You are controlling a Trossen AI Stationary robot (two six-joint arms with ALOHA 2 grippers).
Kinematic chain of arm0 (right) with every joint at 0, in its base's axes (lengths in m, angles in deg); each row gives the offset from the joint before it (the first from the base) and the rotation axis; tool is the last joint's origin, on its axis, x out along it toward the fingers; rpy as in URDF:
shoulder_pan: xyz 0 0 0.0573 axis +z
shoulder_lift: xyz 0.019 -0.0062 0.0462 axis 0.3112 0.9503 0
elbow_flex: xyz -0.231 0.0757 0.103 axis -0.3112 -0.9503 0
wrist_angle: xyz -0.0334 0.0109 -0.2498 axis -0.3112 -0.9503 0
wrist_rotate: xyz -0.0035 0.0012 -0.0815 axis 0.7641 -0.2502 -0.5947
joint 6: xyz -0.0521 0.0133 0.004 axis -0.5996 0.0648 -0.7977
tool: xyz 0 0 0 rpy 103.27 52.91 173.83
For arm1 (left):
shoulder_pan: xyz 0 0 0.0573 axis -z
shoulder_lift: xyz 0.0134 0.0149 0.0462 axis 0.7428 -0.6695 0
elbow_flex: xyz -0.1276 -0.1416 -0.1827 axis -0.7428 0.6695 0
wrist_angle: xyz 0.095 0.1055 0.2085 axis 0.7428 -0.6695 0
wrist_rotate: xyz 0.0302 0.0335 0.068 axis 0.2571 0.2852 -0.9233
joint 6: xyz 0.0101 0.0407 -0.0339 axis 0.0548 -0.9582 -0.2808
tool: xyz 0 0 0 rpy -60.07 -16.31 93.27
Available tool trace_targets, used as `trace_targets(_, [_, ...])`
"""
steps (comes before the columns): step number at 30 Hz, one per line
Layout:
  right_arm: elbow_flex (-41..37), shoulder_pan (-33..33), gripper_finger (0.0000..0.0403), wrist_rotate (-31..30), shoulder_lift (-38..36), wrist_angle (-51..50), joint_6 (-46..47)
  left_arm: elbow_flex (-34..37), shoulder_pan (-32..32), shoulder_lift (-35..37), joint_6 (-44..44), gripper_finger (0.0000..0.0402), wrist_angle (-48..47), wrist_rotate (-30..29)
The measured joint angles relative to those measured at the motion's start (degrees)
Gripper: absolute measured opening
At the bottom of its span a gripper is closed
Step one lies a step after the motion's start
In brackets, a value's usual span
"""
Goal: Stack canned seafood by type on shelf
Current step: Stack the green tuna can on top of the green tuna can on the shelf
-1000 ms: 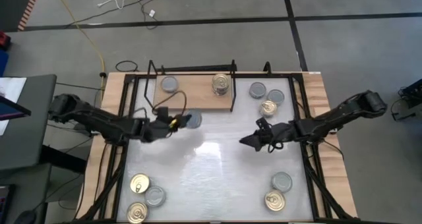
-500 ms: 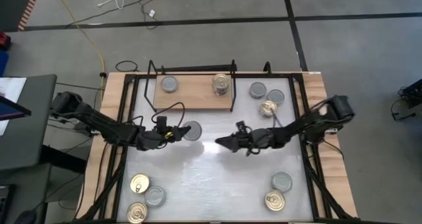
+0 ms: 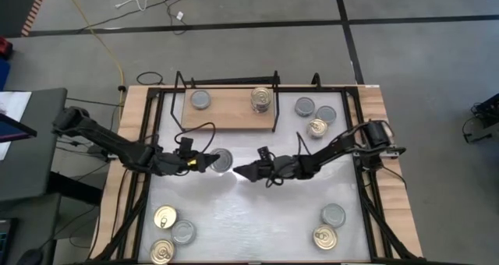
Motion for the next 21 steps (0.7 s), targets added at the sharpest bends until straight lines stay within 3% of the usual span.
trace_targets(7, [6.72,-1.1,0.0235,0.01,3.3,0.3,-3.71,0.0,0.03,2.24,1.89,0.0132,0.27,3.13])
trace_targets(16, [9.57,-1.68,0.0233,0.18,3.28,-0.16,-7.17,0.02,0.33,2.88,2.81,0.0138,3.0,4.38])
trace_targets(21, [9.59,-1.26,0.02,0.51,3.26,0.21,-6.88,0.02,0.38,2.98,2.12,0.014,2.75,4.76])
